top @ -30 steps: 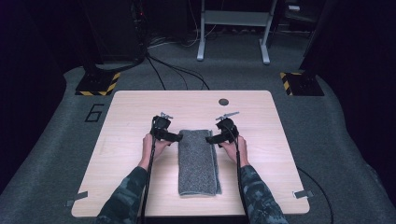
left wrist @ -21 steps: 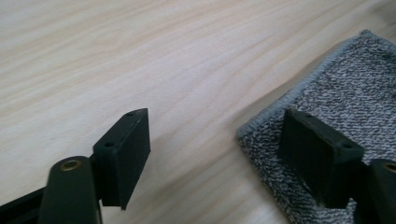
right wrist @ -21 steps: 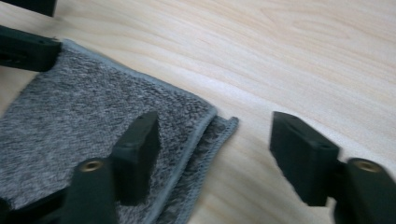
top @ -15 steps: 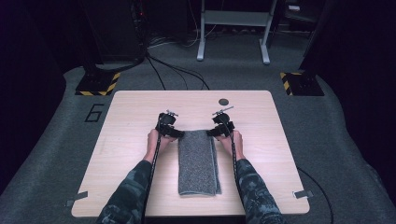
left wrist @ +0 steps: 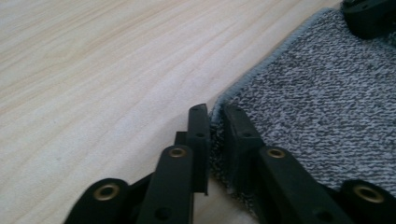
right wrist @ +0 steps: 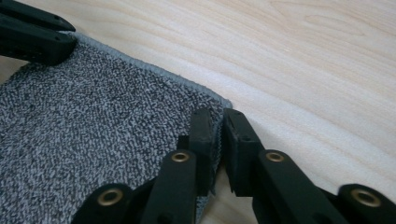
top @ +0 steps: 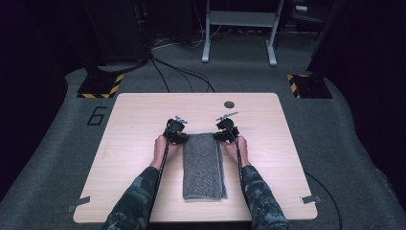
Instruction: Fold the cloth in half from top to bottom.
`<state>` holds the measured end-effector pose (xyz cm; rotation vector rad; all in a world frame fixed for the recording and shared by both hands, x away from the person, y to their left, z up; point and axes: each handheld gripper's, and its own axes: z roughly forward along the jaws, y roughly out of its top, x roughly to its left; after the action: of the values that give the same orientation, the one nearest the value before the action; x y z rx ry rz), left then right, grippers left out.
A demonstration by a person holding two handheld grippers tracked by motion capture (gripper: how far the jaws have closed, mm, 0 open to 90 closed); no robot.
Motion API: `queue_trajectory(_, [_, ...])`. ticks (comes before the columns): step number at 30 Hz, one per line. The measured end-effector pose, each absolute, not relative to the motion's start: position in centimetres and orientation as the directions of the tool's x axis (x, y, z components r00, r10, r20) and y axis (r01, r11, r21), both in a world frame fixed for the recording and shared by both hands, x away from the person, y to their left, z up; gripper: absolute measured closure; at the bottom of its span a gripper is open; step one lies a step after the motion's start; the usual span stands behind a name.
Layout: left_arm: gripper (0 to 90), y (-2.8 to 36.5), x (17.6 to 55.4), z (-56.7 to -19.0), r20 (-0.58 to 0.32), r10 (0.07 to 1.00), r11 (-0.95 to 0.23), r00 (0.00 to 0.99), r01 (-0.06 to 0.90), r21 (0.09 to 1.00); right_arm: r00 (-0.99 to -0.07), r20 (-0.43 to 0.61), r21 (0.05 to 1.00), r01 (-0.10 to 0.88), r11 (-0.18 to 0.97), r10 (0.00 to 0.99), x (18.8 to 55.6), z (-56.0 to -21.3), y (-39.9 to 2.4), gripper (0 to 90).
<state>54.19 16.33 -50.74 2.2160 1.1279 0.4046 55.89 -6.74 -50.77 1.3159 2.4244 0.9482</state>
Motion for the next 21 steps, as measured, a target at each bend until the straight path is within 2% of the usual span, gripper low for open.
queue_trajectory(9, [87.2, 16.5, 54.1, -50.3, 0.001, 0.797, -0.459, 0.604, 0.605, 0.651, -0.584, 0.129, 0.64, 0.667, 0.383, 0.801, 55.6, -50.5, -6.9, 88.1])
queue_trajectory(21, [87.3, 17.2, 53.4, -47.0, 0.027, 0.789, -0.447, 0.614, 0.542, 0.712, -0.609, 0.086, 0.706, 0.595, 0.382, 0.789, 54.4, -47.4, -7.4, 88.4])
